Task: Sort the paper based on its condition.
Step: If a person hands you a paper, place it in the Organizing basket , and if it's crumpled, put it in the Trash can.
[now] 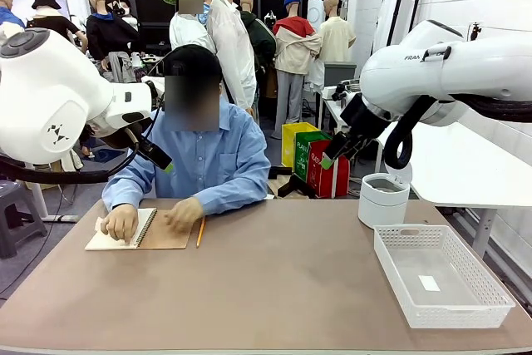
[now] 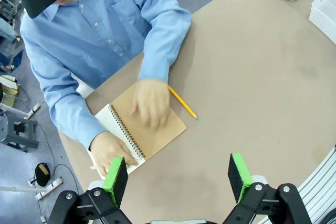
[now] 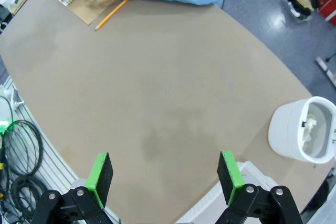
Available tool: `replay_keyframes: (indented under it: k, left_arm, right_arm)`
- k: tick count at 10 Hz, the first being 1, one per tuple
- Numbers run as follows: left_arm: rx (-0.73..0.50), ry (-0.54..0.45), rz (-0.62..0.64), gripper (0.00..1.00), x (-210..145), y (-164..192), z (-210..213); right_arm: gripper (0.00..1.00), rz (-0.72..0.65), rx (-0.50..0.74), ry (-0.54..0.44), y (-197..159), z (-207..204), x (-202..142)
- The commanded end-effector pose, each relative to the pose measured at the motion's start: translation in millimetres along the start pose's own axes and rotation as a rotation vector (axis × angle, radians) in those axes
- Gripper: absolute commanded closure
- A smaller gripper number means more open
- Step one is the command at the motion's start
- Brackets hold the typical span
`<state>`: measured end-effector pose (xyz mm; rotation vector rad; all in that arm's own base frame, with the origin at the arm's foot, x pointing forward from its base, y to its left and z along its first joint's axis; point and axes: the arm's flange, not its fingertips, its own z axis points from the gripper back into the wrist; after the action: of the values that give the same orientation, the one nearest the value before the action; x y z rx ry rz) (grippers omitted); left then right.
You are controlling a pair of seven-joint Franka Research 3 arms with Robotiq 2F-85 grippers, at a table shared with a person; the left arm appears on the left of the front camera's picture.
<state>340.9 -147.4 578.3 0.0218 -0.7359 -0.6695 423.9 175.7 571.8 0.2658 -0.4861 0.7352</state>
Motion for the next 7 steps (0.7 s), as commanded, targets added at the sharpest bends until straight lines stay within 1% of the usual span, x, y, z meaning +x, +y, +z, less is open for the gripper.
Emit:
replay_keyframes:
  k: [1, 7]
  left_arm:
    - [0.001, -0.001, -0.004, 0.00, -0.2, 0.0, 0.1]
    - [0.001, -0.001, -0.004, 0.00, -0.2, 0.0, 0.1]
  right_arm:
    - [0.00, 0.001, 0.001, 0.006, 0.5, 0.3, -0.1]
    - [0.00, 0.001, 0.001, 0.006, 0.5, 0.3, -0.1]
